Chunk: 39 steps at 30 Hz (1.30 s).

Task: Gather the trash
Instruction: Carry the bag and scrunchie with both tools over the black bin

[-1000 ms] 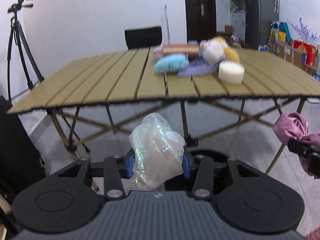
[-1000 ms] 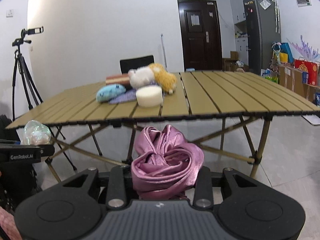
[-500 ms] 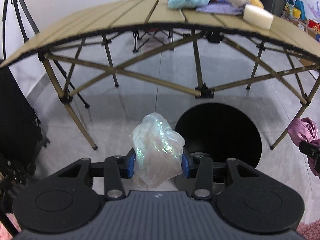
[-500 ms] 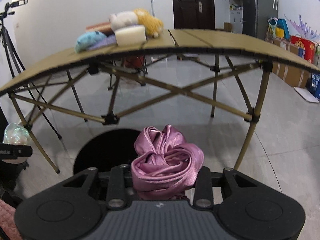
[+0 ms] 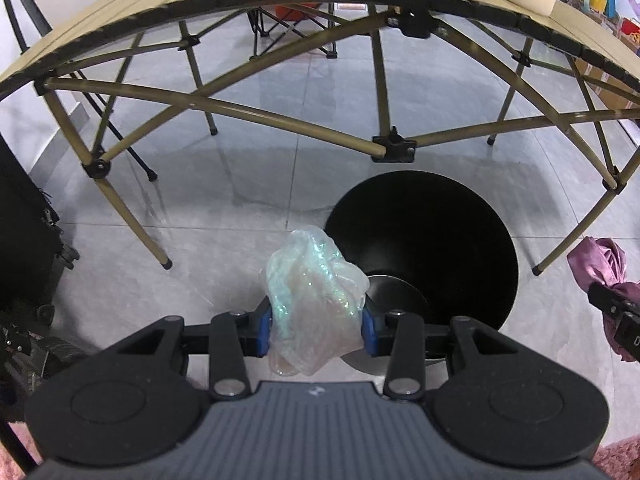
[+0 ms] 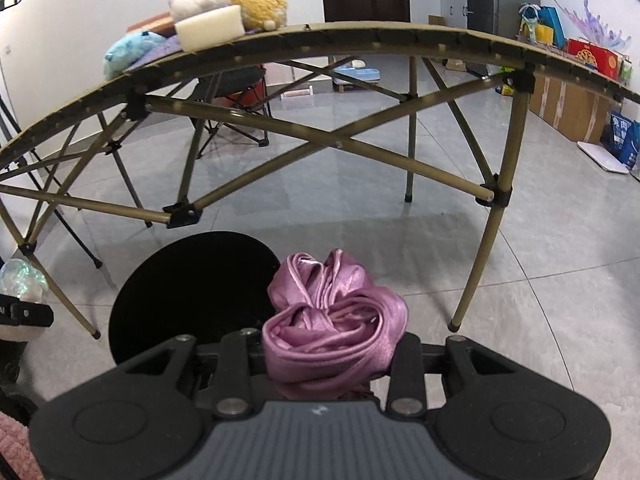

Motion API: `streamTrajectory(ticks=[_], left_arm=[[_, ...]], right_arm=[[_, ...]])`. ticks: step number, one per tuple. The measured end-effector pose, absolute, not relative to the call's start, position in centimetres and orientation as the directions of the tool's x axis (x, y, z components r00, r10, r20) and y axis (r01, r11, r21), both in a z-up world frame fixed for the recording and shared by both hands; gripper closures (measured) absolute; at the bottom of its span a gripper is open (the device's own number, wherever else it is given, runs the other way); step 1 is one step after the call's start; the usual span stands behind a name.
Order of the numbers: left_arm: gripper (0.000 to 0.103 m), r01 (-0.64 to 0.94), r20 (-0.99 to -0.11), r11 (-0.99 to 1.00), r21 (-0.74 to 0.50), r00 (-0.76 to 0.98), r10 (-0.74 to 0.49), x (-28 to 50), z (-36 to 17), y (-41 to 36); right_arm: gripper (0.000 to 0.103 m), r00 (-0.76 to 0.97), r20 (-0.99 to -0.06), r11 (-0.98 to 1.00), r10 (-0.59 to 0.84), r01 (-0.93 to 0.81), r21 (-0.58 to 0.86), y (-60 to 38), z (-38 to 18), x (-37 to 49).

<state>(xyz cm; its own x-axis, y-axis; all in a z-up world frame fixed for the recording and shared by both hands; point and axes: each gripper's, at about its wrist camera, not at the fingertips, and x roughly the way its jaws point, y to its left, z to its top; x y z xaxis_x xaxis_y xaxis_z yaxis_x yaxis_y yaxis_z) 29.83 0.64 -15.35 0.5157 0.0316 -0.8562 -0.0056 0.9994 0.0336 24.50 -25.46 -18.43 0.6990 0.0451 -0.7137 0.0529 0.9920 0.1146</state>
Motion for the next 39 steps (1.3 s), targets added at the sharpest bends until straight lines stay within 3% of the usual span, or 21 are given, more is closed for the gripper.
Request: streamTrajectory(ticks=[20,39], left_arm=[[0.062,0.083,-0.893,0.995,-0.055,0.441,-0.087,34.9,-17.2,-7.1],[0.062,0.089,-0.926,0.996,-0.014,0.375,-0.047,37.1,-20.7,-10.5]], right_arm=[[0.069,0.691,-0.723,0.986,-0.006,0.125,0.111,-28.1,-19.9,26.9],[0.069,0.659,-0.750,0.975,-0.058,0.197,0.098,-30.6,-21.6,27.2]])
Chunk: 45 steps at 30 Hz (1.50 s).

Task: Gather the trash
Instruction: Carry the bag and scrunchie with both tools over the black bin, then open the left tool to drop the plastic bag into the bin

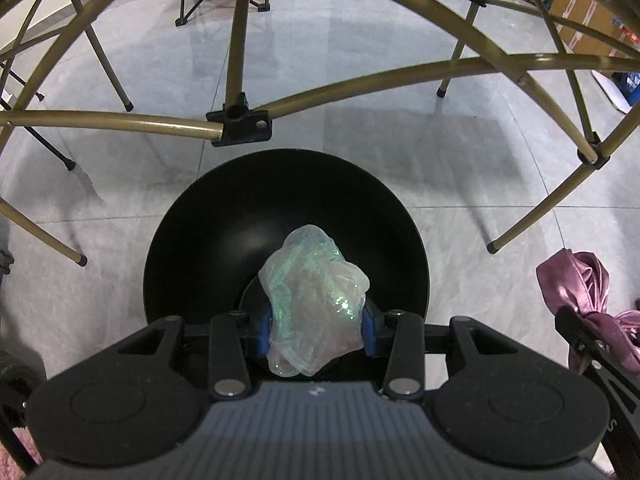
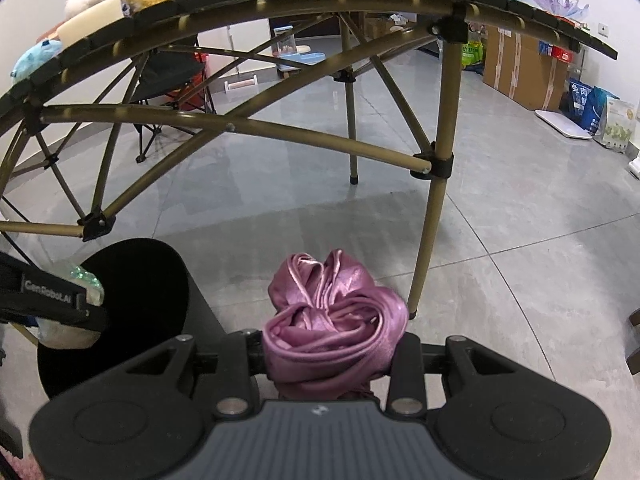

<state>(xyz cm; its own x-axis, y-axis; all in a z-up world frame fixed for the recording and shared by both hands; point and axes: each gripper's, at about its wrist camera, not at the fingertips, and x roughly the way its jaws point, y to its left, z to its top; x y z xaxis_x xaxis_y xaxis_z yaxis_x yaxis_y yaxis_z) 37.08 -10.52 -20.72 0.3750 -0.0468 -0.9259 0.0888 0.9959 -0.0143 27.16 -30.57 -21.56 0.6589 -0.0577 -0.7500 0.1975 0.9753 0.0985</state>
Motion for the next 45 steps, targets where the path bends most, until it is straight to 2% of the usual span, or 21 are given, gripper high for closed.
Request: streamTrajectory(ticks=[3,8,11,13,14,28,45], left_arm=[[0.061,0.088,-0.929,0.996,-0.006,0.367,-0.038,37.1,-21.1,-10.6],[0.053,0.091,-0.932,0.996,0.003,0.362,-0.031,37.1,-21.2,-10.9],[0.033,0.089,-0.933,0.996,0.010,0.359,-0.023,37.0,-21.2,-10.9],[0.008,0.081,-0.937,0.997,0.017,0.350,-0.012,37.1,-21.3,-10.8],[0.006,0.073,-0.939,0.997,0.025,0.344,-0.002,37.1,-21.3,-10.8],[0.001,0.049,-0.952,0.998,0.039,0.306,0.022,37.2,-21.7,-10.1],[0.001,0.049,-0.950,0.998,0.047,0.312,0.029,36.8,-21.7,-9.5]], right_arm=[[0.069,0.658,-0.751,0.976,-0.055,0.193,0.098,-30.5,-21.6,27.1],[0.069,0.660,-0.750,0.976,-0.051,0.192,0.102,-30.6,-21.4,27.1],[0.069,0.658,-0.751,0.977,-0.051,0.190,0.100,-30.6,-21.4,27.0],[0.069,0.658,-0.752,0.976,-0.053,0.192,0.099,-30.6,-21.4,27.0],[0.069,0.658,-0.751,0.976,-0.054,0.193,0.099,-30.6,-21.4,27.0],[0.069,0.657,-0.752,0.979,-0.046,0.179,0.097,-30.3,-21.2,26.8],[0.069,0.650,-0.759,0.982,-0.030,0.159,0.098,-29.7,-20.8,26.7]])
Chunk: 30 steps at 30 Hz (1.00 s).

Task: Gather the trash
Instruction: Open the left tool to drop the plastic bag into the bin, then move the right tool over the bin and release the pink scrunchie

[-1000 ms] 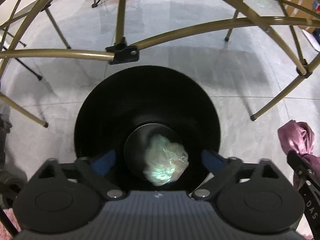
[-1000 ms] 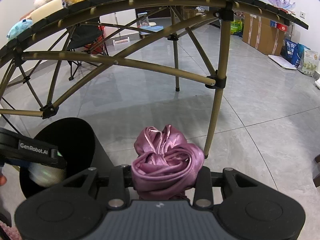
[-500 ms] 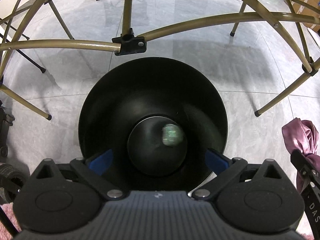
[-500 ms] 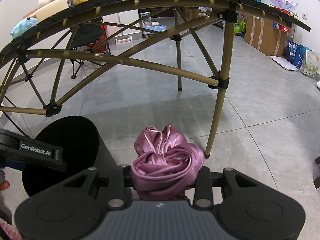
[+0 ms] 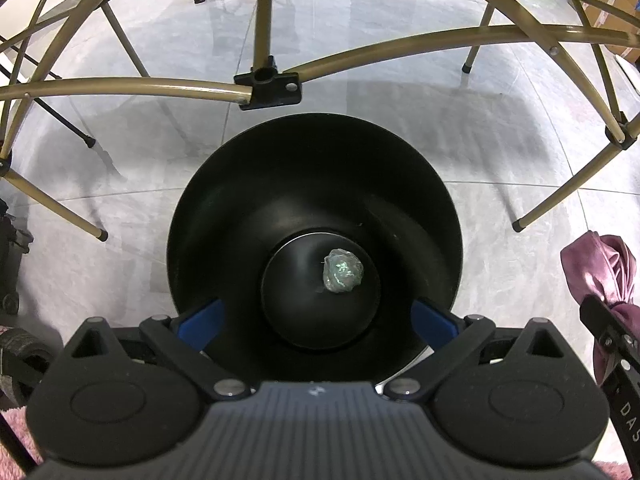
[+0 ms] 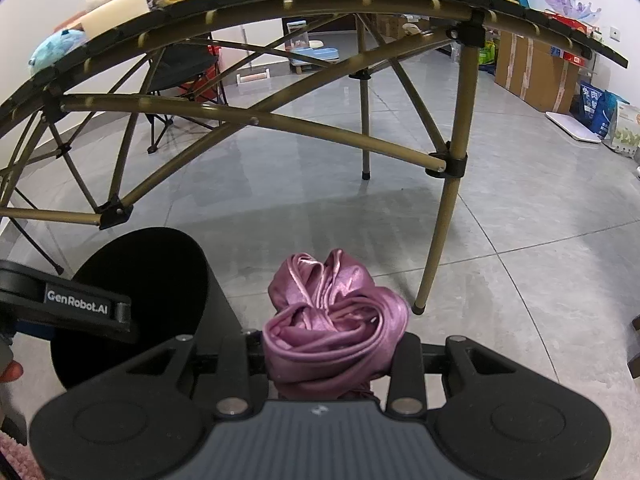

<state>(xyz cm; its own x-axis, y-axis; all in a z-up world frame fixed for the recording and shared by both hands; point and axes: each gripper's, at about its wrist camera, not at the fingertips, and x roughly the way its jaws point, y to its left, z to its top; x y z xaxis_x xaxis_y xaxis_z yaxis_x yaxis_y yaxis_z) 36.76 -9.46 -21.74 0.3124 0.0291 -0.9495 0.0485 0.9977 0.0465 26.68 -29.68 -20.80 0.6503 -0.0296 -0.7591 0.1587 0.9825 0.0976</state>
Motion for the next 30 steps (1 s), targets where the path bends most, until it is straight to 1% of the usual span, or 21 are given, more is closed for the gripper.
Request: streamTrajectory(ticks=[18,30], left_arm=[[0.001,0.000,-0.941,0.998,0.057,0.333,0.053,36.1,-20.9,-5.9],[0.001,-0.078,-0.937,0.996,0.047,0.342,0.071,35.4,-20.4,-0.6]], right_arm=[[0.069,0.640,-0.768,0.991,0.021,0.088,0.101,-25.9,-19.6,27.3],[0.069,0.632,-0.771,0.995,0.081,0.000,0.104,-21.2,-18.9,28.6]])
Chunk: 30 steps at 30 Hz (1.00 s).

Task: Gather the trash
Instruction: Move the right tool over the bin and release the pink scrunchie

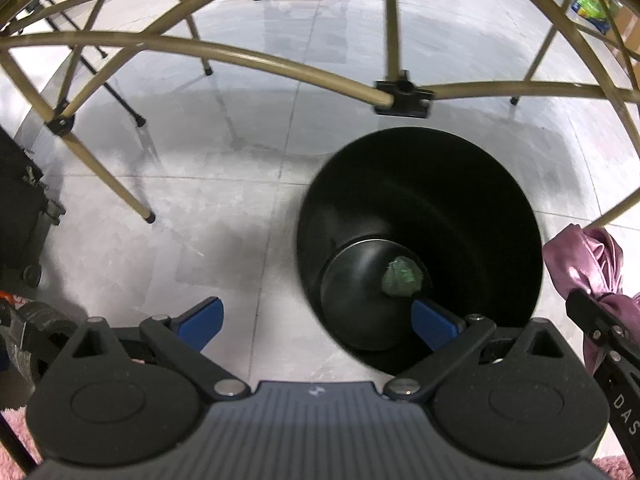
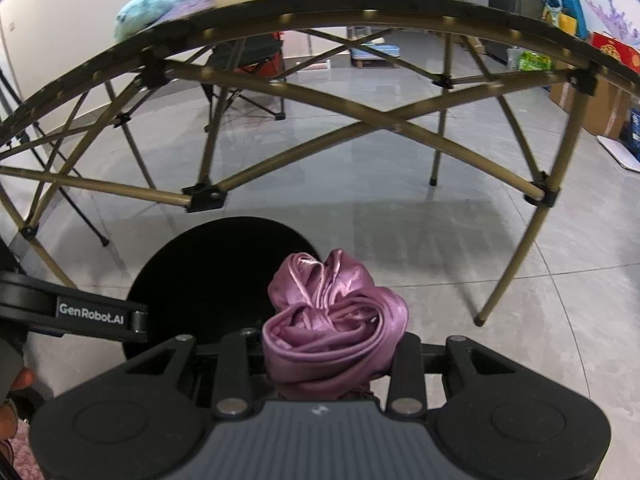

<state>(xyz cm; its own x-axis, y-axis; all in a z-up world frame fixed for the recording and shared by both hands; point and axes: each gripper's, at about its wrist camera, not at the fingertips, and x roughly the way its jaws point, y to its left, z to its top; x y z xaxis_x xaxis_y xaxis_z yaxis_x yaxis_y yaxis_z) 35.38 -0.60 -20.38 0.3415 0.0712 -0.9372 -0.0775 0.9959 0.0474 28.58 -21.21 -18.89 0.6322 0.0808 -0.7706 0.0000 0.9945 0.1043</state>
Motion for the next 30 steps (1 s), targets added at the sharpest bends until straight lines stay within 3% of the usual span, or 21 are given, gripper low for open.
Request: streamTrajectory(ticks=[30], left_arm=[[0.001,-0.226,-0.934,0.972,0.061,0.330,0.136,34.6,-20.7,8.0]], right_arm=[[0.069,0.472,-0.871,0.990,0.139,-0.049,0.131,-13.7,-21.1,34.1]])
